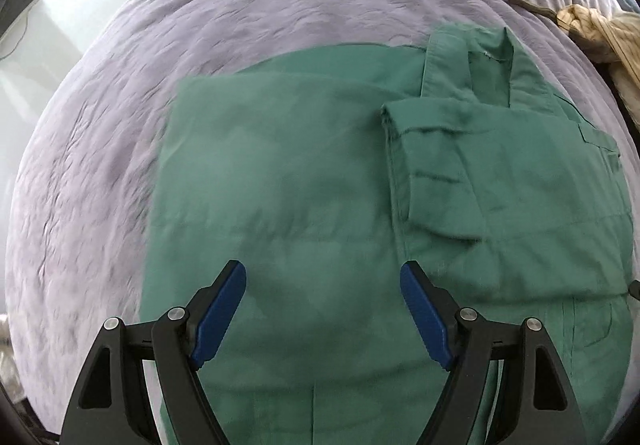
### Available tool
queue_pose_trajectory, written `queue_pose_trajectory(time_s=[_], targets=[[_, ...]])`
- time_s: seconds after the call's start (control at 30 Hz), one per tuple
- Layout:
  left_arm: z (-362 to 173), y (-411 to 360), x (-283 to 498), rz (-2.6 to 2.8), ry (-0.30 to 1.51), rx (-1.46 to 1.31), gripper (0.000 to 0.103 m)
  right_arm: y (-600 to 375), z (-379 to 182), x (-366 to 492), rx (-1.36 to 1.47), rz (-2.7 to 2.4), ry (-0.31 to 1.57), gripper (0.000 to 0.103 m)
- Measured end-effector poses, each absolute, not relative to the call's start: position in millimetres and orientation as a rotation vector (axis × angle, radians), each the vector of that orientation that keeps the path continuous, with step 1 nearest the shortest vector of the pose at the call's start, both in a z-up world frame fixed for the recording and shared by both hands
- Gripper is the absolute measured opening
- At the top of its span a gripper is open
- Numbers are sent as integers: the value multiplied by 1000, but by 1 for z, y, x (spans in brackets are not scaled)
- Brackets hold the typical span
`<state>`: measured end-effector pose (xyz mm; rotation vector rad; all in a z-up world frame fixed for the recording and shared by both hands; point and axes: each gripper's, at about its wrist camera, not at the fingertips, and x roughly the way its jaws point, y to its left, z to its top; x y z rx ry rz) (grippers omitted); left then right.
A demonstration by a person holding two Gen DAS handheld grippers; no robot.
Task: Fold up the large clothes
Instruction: 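Lay the sleeve down along the jacket and open the left gripper, then move both open grippers to the green jacket hem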
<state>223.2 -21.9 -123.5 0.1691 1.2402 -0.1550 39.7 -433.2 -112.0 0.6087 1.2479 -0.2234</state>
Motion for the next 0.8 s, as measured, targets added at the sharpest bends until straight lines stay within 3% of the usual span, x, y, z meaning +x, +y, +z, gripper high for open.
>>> queue_pose_trajectory(time_s=[0.07, 0.23, 0.4, 0.6, 0.77, 0.8], targets=[[-122, -18, 211, -146, 1266, 166, 80, -431, -109, 29, 611, -227, 1257, 39], [-118, -21, 173, -139, 1313, 183, 80, -425, -110, 8, 629, -223, 1309, 44], [-115, -20, 140, -123, 1370, 160, 80, -415, -105, -10, 622, -197, 1349, 60], [-106, -18, 104, -91, 1411, 136, 80, -405, -101, -25, 626, -159, 1391, 71], [-98, -12, 73, -56, 1440, 112, 80, -396, -98, -34, 619, -126, 1419, 71], [-97, -11, 69, -49, 1445, 111, 80, -394, -99, -36, 622, -120, 1427, 76]])
